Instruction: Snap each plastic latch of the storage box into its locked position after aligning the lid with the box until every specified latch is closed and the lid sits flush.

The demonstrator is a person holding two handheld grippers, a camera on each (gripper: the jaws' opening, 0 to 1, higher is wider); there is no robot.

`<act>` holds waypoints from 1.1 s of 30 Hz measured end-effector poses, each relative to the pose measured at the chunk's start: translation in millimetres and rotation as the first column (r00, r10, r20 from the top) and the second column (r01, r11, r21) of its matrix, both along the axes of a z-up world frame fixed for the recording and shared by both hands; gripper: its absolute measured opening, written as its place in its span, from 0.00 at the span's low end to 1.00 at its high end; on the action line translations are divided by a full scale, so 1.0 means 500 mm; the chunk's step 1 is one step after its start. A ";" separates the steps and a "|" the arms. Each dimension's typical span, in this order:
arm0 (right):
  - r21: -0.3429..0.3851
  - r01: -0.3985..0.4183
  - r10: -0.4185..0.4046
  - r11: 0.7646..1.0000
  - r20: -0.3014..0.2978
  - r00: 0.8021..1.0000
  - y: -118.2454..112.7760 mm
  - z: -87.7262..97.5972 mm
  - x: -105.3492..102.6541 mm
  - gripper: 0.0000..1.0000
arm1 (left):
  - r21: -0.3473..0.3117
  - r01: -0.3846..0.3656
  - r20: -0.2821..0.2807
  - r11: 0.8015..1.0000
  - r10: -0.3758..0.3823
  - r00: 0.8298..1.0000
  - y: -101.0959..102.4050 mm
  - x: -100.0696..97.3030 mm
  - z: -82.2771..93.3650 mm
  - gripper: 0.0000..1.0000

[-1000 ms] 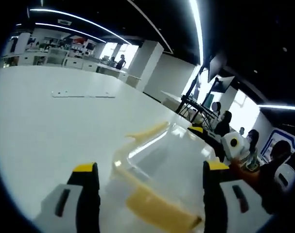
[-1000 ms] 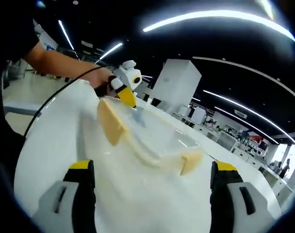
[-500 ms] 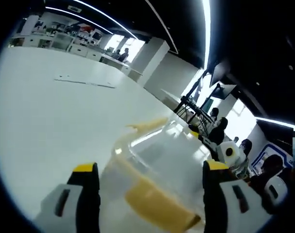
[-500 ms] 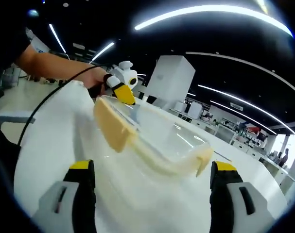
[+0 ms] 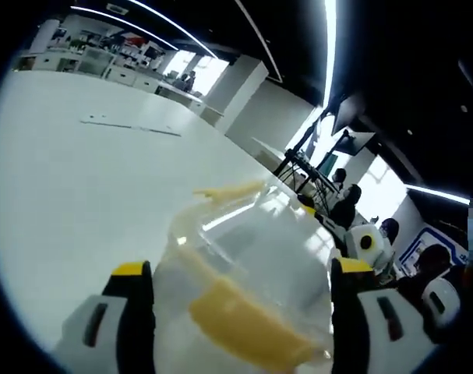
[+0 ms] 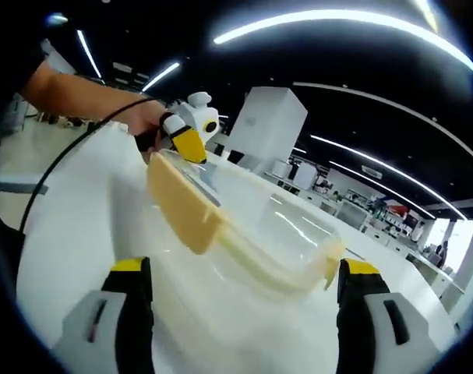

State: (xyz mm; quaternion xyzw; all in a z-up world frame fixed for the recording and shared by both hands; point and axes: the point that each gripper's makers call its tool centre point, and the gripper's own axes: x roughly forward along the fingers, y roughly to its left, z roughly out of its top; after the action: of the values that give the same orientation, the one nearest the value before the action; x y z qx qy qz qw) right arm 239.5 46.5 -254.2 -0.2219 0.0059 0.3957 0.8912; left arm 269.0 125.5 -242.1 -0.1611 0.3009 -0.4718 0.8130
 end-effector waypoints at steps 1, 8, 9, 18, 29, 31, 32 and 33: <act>0.000 0.005 -0.005 1.000 0.001 1.000 0.001 0.000 0.002 1.00 | 0.004 -0.002 -0.002 1.000 0.002 1.000 0.003 0.002 -0.001 1.00; 0.001 0.041 -0.041 0.999 0.004 0.999 0.007 0.000 0.009 1.00 | -0.002 -0.006 0.000 1.000 0.006 1.000 0.006 0.003 0.000 1.00; 0.001 0.047 -0.047 0.999 0.004 0.999 0.007 0.000 0.010 1.00 | -0.001 -0.007 0.001 1.000 0.007 1.000 0.006 0.002 0.000 1.00; 0.001 0.098 -0.098 0.995 0.000 0.995 0.011 0.001 0.017 1.00 | 0.026 -0.005 -0.007 1.000 0.005 1.000 0.004 0.002 -0.002 1.00; 0.061 0.106 -0.104 0.992 -0.040 0.994 0.015 0.013 0.017 0.97 | 0.034 -0.013 -0.009 0.999 0.013 1.000 0.004 0.003 -0.003 1.00; 0.062 0.107 -0.104 0.992 -0.039 0.994 0.018 0.012 0.016 0.97 | 0.034 -0.014 -0.008 0.999 0.014 1.000 0.005 0.003 -0.003 1.00; 0.063 0.107 -0.105 0.992 -0.039 0.994 0.018 0.012 0.016 0.97 | 0.032 -0.015 -0.008 0.999 0.015 1.000 0.005 0.004 -0.003 1.00; 0.064 0.109 -0.107 0.992 -0.039 0.994 0.020 0.012 0.016 0.98 | 0.031 -0.016 -0.007 0.999 0.016 1.000 0.005 0.004 -0.003 1.00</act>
State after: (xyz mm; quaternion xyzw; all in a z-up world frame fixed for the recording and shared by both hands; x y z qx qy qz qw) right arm 247.6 56.3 -248.3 -0.1844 0.0206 0.3509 0.9178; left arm 270.8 128.1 -243.5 -0.1525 0.3096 -0.4599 0.8181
